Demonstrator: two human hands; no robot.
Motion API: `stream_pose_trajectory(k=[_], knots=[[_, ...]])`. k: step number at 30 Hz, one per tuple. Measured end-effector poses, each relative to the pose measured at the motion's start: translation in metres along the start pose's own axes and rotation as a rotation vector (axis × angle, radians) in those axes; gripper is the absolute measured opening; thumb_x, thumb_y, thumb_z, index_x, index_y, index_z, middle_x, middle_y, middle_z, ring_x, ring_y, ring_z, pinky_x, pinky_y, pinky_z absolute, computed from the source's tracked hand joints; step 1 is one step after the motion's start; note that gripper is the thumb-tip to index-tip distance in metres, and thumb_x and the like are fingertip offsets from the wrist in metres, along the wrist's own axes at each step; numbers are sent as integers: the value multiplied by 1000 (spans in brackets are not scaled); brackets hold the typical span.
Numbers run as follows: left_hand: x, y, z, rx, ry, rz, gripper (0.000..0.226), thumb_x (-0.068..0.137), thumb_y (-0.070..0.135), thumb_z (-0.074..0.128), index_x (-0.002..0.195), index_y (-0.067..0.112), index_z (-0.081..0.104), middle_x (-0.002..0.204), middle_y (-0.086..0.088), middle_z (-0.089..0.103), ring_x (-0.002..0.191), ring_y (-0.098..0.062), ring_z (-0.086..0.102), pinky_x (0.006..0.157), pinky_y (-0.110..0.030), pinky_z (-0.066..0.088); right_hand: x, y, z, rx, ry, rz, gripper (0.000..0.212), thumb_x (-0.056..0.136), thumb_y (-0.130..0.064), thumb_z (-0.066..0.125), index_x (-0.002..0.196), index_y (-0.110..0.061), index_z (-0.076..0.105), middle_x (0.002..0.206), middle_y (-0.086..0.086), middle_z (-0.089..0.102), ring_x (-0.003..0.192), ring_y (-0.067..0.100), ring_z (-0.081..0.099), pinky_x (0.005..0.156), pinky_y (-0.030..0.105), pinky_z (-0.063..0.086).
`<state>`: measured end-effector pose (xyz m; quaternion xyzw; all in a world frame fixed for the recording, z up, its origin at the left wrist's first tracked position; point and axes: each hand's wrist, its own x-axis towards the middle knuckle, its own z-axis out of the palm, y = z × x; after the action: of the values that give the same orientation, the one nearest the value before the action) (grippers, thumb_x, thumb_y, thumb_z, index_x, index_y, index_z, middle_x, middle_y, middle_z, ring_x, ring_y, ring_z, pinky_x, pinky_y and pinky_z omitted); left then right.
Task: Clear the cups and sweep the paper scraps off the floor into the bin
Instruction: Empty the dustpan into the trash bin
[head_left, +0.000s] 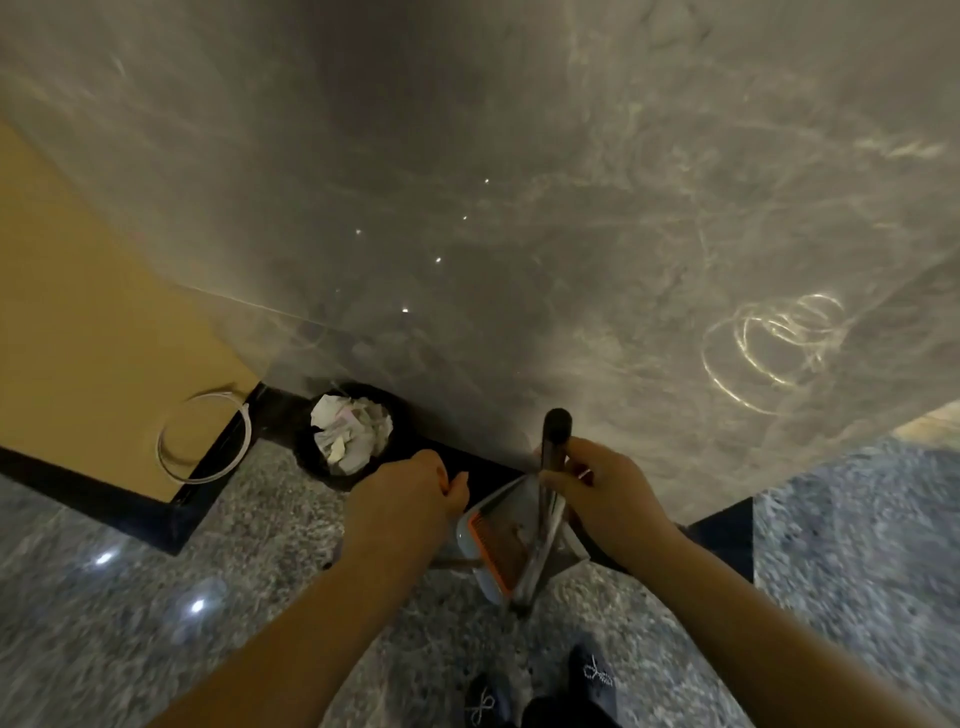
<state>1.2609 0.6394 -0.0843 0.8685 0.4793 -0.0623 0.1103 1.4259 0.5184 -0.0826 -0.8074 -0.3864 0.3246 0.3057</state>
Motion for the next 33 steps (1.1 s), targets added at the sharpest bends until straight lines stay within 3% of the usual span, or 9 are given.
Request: stream_pose_trajectory(k=[3, 5, 8, 11, 14, 17, 25, 29, 33], knots=[[3, 3, 1, -49, -18, -4, 36, 96, 54, 46, 82, 22, 50, 63, 4, 47, 53, -8, 42, 50, -26, 35, 6, 7, -6, -41, 93, -32, 15, 89, -28, 64, 104, -27, 62, 106, -5, 45, 79, 15, 57, 68, 15, 42], [3, 4, 2, -96, -16, -34, 36, 95, 54, 49, 78, 22, 49, 62, 4, 47, 53, -7, 41, 47, -24, 30, 5, 4, -11, 92, 119, -4, 18, 89, -24, 64, 108, -24, 61, 108, -7, 51, 72, 13, 63, 69, 19, 50], [6, 2, 1, -172, 17, -109, 35, 93, 52, 54, 75, 22, 51, 62, 4, 49, 55, -8, 44, 47, -25, 28, 3, 1, -16, 369, 107, 80, 24, 91, -17, 62, 115, -19, 60, 97, -5, 66, 69, 11, 69, 65, 25, 57], [9, 0, 1, -195, 18, -146, 33, 93, 51, 56, 77, 21, 56, 64, 3, 54, 58, -11, 49, 48, -27, 29, 4, 1, -22, 445, 149, 67, 24, 88, -11, 65, 112, -15, 62, 89, -4, 69, 69, 7, 70, 63, 19, 56], [7, 1, 2, -196, 23, -154, 33, 93, 50, 56, 78, 21, 56, 63, 3, 53, 58, -12, 50, 49, -28, 31, 3, 3, -32, 518, 176, 52, 25, 88, -6, 64, 113, -11, 62, 91, 0, 69, 70, 12, 71, 66, 21, 57], [4, 1, 2, -176, 33, -168, 31, 94, 48, 56, 81, 20, 55, 65, 4, 52, 58, -11, 47, 50, -27, 31, 3, 8, -39, 526, 142, 43, 27, 91, -2, 59, 116, -12, 60, 96, 2, 68, 73, 13, 71, 67, 20, 57], [6, -6, 7, -212, 18, -265, 30, 93, 45, 58, 75, 23, 49, 69, -1, 54, 66, -21, 53, 60, -31, 40, 5, 17, -53, 417, 160, -8, 20, 84, -13, 70, 101, -14, 61, 79, -5, 67, 68, 11, 70, 68, 26, 59], [9, 0, 8, -230, 2, -268, 35, 93, 43, 60, 69, 23, 44, 61, 1, 48, 58, -16, 47, 52, -29, 32, 12, 24, -58, 448, 167, -5, 20, 85, -13, 69, 101, -8, 58, 87, -2, 67, 67, 10, 71, 64, 21, 58], [12, 10, 12, -312, -9, -289, 30, 93, 39, 62, 73, 21, 49, 61, 0, 51, 56, -13, 47, 49, -27, 28, 20, 38, -64, 526, 186, 50, 16, 88, -6, 64, 101, -13, 59, 95, 4, 67, 71, 15, 72, 68, 25, 59]])
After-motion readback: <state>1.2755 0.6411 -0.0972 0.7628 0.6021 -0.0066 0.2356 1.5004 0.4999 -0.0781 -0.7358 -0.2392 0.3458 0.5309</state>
